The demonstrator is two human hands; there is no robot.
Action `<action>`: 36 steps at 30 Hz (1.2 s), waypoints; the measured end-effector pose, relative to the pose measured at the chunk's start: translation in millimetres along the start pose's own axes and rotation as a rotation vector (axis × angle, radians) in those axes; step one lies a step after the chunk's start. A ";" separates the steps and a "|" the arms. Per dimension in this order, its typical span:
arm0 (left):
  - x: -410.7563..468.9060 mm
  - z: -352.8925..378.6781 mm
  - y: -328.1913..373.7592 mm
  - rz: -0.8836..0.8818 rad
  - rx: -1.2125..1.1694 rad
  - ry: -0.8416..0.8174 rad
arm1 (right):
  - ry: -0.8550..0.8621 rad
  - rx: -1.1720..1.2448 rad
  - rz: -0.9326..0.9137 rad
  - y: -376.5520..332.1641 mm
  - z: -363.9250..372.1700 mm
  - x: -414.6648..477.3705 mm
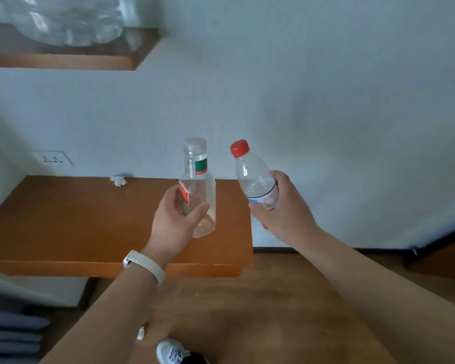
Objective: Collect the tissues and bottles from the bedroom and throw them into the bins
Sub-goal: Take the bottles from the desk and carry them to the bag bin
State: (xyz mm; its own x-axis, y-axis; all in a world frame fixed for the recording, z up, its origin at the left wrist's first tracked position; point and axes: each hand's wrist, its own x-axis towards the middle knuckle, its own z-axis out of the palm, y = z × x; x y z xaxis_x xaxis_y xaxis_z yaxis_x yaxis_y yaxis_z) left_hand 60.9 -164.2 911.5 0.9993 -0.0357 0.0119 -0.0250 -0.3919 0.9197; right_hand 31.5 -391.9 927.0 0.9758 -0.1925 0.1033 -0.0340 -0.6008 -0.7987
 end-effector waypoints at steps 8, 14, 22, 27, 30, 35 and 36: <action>-42.0 154.2 93.4 0.161 -0.052 -0.248 | 0.263 0.092 0.162 91.1 -159.9 -92.1; -63.8 253.7 143.9 0.240 -0.063 -0.445 | 0.479 0.076 0.302 136.7 -242.7 -146.3; -63.8 374.3 196.9 0.408 -0.052 -0.695 | 0.765 0.044 0.455 185.0 -309.0 -189.6; -59.1 459.7 221.8 0.466 -0.050 -0.882 | 0.923 -0.002 0.613 216.8 -343.3 -198.2; -57.7 507.8 239.9 0.479 -0.052 -1.005 | 1.021 -0.029 0.694 234.1 -368.5 -194.6; -47.4 576.7 255.2 0.499 -0.075 -1.191 | 1.145 -0.079 0.816 264.0 -393.6 -180.1; -44.9 588.4 256.9 0.493 -0.075 -1.221 | 1.165 -0.084 0.845 267.7 -395.7 -177.6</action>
State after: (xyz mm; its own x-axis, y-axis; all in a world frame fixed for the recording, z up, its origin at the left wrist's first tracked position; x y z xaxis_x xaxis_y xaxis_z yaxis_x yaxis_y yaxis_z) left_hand -7.0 -804.2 916.3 0.2165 -0.9759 0.0262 -0.3357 -0.0492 0.9407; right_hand -236.3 -825.5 929.4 -0.0689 -0.9948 0.0747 -0.5544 -0.0241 -0.8319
